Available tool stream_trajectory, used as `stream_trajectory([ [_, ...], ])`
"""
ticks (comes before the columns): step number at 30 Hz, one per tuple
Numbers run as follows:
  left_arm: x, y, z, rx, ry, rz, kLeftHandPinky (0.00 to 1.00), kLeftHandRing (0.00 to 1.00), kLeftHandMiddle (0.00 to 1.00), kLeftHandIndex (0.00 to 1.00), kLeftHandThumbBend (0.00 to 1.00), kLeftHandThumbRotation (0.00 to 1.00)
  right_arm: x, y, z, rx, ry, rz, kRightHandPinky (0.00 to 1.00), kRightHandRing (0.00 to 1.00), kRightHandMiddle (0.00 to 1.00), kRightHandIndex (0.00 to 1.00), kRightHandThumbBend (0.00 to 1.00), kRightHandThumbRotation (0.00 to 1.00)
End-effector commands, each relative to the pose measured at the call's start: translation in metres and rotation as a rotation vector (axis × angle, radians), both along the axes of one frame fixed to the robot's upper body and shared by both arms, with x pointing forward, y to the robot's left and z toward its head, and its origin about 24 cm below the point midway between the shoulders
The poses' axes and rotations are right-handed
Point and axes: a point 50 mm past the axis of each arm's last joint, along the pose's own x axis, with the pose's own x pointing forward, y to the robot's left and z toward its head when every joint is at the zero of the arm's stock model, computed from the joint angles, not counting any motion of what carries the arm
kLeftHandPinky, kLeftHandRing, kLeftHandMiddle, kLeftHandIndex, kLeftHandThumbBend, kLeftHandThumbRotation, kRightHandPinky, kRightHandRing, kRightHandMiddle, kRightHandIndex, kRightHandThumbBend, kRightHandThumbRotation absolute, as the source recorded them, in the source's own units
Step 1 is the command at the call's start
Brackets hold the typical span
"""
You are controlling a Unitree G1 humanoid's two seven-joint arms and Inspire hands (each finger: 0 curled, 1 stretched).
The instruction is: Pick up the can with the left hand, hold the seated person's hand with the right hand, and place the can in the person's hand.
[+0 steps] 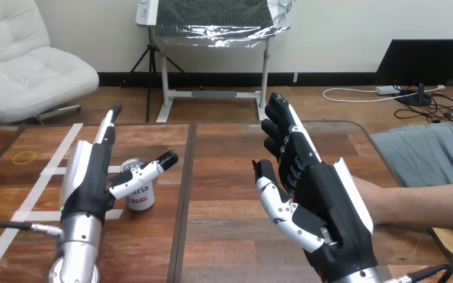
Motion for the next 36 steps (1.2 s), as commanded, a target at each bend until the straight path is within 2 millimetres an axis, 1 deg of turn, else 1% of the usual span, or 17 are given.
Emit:
stream_trajectory([
  [1, 0.018, -0.002, 0.023, 0.045, -0.114, -0.010, 0.87, 0.93, 0.96, 0.94, 0.99, 0.56, 0.010, 0.000, 0.014, 0.024, -0.074, 0.001, 1.00, 1.00, 1.00, 1.00, 0.00, 0.00],
  [8, 0.019, -0.002, 0.021, 0.041, -0.105, 0.017, 0.84, 0.90, 0.93, 0.92, 0.96, 0.53, 0.011, -0.001, 0.014, 0.017, -0.075, 0.004, 1.00, 1.00, 1.00, 1.00, 0.00, 0.00],
  [15, 0.023, 0.000, 0.017, 0.042, -0.058, 0.035, 0.81, 0.87, 0.90, 0.90, 0.94, 0.49, 0.011, -0.002, 0.014, 0.012, -0.073, 0.004, 1.00, 1.00, 1.00, 1.00, 0.00, 0.00],
  [30, 0.032, 0.001, 0.010, 0.070, 0.040, 0.021, 0.78, 0.85, 0.88, 0.88, 0.94, 0.47, 0.011, -0.002, 0.014, 0.007, -0.066, 0.011, 1.00, 1.00, 1.00, 1.00, 0.00, 0.00],
  [36, 0.035, 0.001, 0.006, 0.068, 0.074, 0.013, 0.79, 0.86, 0.89, 0.88, 0.95, 0.48, 0.010, -0.002, 0.014, 0.004, -0.066, 0.013, 1.00, 1.00, 1.00, 1.00, 0.00, 0.00],
])
